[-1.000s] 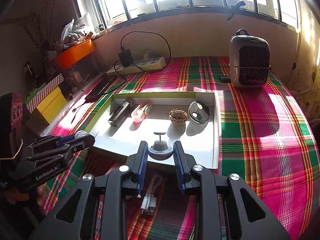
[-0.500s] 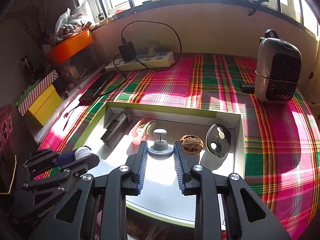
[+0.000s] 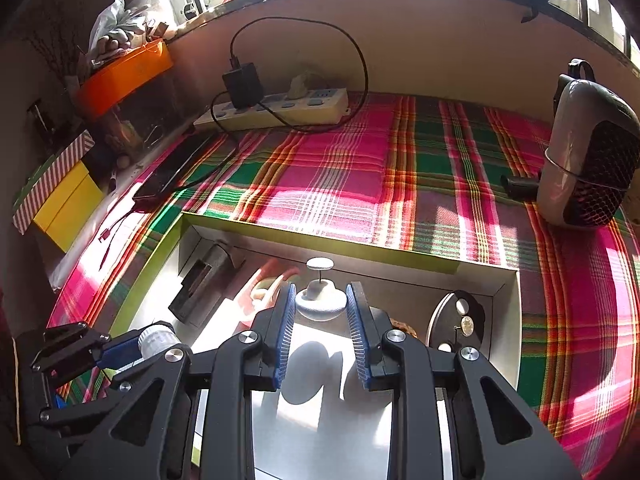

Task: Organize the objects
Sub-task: 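Carry the white knob and white tape roll over the box, then lower and open both grippers to release the knob and roll into the box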

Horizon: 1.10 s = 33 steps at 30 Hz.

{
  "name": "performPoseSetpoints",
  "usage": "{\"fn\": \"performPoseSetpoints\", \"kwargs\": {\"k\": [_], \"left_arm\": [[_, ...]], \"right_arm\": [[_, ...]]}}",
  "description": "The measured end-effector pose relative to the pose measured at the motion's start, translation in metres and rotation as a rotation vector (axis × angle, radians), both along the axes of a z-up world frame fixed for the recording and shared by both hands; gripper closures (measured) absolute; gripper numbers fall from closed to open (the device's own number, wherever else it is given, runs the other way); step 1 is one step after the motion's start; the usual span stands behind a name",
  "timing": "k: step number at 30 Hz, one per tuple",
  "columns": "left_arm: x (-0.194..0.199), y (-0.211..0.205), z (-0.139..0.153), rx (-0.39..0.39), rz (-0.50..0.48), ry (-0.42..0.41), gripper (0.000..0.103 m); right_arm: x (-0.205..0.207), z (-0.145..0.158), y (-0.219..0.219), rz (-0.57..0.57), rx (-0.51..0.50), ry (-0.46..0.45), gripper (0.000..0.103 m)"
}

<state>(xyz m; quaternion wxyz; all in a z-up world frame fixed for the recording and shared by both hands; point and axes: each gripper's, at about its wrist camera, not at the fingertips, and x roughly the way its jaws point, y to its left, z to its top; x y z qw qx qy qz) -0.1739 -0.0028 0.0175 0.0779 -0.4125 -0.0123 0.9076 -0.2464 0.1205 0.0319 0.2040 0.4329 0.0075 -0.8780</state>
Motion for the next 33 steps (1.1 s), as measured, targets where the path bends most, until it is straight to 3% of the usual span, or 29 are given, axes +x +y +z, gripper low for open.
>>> {"fn": "performPoseSetpoints", "kwargs": {"k": [33], "left_arm": [[-0.005,-0.001,-0.005,-0.012,0.003,-0.015,0.086]], "right_arm": [[-0.011,-0.016,-0.016,0.002,0.091,-0.032,0.075]]}}
